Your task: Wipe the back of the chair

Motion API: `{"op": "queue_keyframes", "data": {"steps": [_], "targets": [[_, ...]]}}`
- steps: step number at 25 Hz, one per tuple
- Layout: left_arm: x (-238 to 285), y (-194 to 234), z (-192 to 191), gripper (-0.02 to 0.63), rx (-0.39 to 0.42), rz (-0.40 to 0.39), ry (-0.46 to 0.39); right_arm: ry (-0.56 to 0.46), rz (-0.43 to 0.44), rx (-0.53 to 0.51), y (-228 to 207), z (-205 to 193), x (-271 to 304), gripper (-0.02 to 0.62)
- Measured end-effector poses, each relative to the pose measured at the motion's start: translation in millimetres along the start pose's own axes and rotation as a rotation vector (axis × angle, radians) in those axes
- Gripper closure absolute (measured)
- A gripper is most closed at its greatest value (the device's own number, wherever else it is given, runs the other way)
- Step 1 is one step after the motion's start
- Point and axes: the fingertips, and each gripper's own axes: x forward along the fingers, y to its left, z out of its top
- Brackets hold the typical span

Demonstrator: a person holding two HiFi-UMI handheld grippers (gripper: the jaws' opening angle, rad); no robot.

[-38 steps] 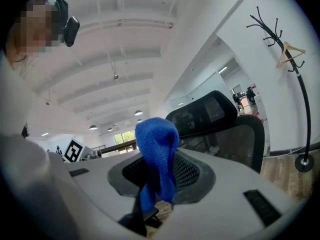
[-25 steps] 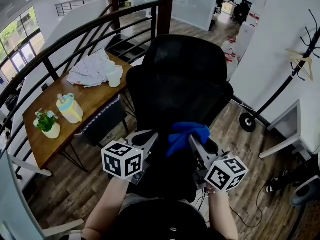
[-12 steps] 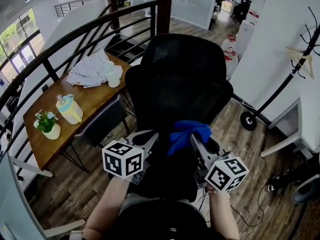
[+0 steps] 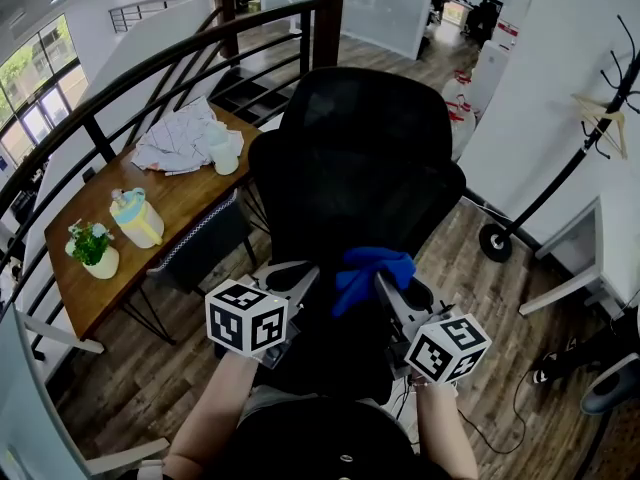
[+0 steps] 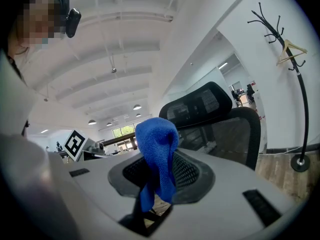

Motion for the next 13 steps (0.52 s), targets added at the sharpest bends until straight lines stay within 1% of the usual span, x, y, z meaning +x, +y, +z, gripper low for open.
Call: {"op": "queue_keyframes", "data": {"steps": [7, 13], "targets": [[6, -2, 4, 0.574, -0.001, -0.013, -0.002, 0.006, -0.006, 0.022, -5, -5, 1, 0.485], [12, -2, 4, 0.573, -0.015, -0.025, 0.002, 0.006, 0.010, -0.030, -2, -2, 3, 0.485]]}}
